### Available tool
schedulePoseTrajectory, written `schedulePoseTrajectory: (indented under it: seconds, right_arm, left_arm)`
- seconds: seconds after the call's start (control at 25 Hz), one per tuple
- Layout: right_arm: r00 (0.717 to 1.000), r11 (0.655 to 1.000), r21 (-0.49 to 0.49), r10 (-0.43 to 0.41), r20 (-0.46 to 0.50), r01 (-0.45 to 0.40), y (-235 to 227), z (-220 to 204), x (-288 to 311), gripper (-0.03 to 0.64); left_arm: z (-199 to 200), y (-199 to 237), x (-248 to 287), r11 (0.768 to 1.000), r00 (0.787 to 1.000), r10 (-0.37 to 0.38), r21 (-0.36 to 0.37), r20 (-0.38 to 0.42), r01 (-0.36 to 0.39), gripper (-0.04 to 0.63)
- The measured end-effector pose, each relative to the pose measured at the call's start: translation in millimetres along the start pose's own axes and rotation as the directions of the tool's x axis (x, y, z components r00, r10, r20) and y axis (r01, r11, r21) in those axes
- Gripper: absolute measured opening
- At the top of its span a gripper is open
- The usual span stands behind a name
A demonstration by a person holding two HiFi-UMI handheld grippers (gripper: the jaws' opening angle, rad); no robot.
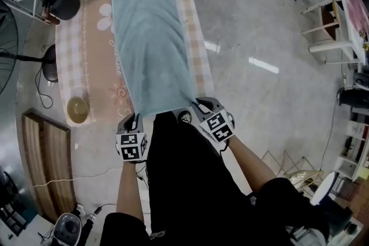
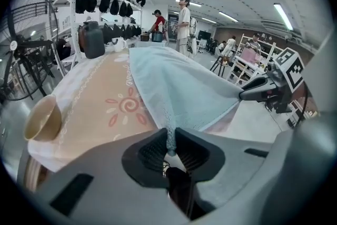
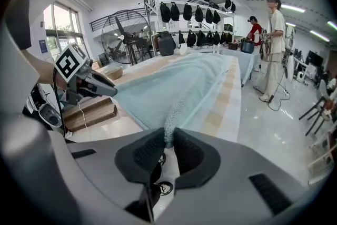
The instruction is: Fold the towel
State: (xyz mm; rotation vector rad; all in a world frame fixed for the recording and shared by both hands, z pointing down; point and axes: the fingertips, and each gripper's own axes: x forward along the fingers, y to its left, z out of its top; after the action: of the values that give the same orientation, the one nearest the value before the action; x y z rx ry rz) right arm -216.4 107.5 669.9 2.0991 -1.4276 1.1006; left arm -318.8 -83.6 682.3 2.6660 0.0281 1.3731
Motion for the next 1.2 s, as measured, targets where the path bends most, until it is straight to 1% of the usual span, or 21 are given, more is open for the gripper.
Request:
schedulePoseTrajectory:
  seconds: [0.24,0.36,0.56,0.68,0.92,1.2]
  right_arm:
    - [0.999,0.999,-0.021,0.027,0.018,-0.026,18,-6,-28,0.054]
    - [0.999,0.999,-0.026,0.036,0.038,-0.035,23,-1,-43,0.051]
    - [0.997,0.997,-0.064,0.046,0.068,-0.042,32,10,-63,0.044]
    - [0.994,0.996,-0.079,0.048,0.103,-0.040,31,17,-74,0.044]
    - [0.983,0.998,-0.064,0.019,0.184,-0.007,11,53,-86,0.037]
    - [0.962,0.995,-0.080,-0.030,0.270,0.054,-16,109,-102,0.037]
  left_arm:
    - [-11,-17,-29,1.000,1.000,0.016,0.017,-0.004,-0.016,0.046]
    - [-5,-23,-45,0.999,0.999,0.031,0.008,0.014,-0.031,0.044]
    - [-3,-32,-70,0.999,0.998,0.048,-0.002,0.033,-0.048,0.043]
    - [4,-34,-80,0.998,0.996,0.065,-0.001,0.054,-0.065,0.043]
    - [47,-27,-87,0.996,0.988,0.084,-0.014,0.132,-0.083,0.043]
    - [120,-15,-102,0.993,0.962,0.111,-0.002,0.248,-0.114,0.041]
